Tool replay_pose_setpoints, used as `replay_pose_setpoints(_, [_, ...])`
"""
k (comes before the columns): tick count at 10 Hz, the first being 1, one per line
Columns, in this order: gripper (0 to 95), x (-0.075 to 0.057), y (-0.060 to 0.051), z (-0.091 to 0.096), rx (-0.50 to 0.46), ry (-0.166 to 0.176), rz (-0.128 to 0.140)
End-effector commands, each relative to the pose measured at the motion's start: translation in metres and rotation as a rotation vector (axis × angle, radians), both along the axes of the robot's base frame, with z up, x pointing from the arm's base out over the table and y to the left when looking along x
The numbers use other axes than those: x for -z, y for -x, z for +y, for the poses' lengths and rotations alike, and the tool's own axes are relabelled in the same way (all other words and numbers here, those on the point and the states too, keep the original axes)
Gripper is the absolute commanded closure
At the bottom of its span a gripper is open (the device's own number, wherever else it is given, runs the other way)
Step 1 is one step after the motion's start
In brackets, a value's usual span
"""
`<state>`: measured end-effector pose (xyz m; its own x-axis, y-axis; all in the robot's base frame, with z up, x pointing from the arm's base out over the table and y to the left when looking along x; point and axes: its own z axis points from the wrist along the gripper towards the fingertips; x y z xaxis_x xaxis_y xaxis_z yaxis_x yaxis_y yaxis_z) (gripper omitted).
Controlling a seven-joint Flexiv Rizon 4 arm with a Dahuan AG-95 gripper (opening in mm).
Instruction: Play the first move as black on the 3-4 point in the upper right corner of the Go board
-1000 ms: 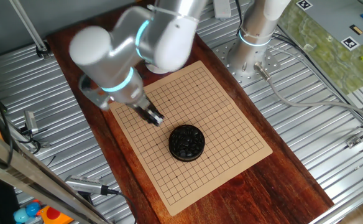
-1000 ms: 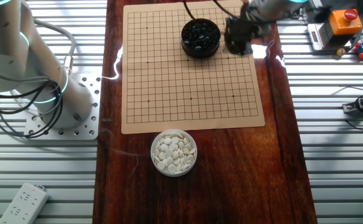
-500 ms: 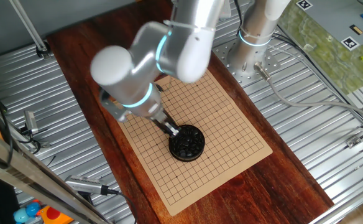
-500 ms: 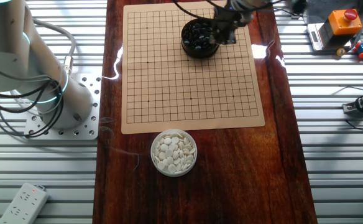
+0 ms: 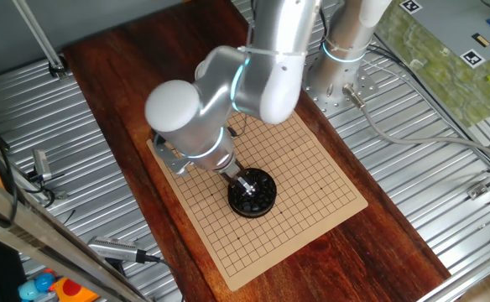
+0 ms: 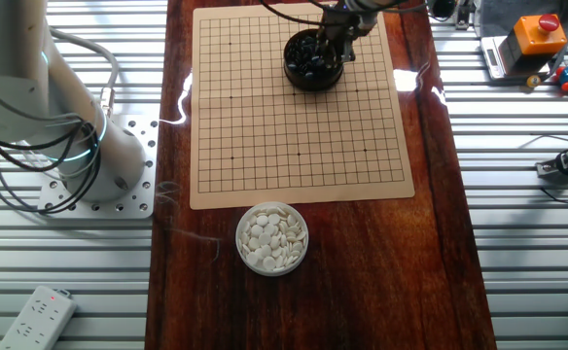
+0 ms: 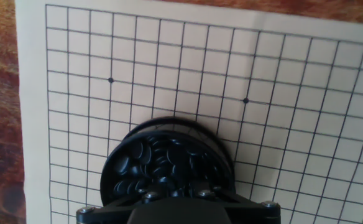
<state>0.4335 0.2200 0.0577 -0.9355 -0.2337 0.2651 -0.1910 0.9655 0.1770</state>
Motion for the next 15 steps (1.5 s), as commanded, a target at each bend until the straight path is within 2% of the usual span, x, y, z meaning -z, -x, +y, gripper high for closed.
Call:
replay_pose_setpoints(1, [76.0,0.001,-0.001,0.0,-0.001,0.005,0.002])
replay_pose_setpoints(4, [76.0,0.002,-0.001,0.0,0.004,0.01,0.001])
replay_pose_setpoints(9, [76.0,0.015,-0.003,-0.001,0.009,0.015,-0.004])
replay_pose_setpoints(10, [95.0,0.014,-0.003,-0.001,0.019,0.022,-0.011])
replay_pose_setpoints(11, [95.0,0.012,-0.003,-0.001,0.02,0.021,-0.027])
replay_pose_setpoints(15, [95.0,-0.004,-0.002,-0.005,0.025,0.019,-0.029])
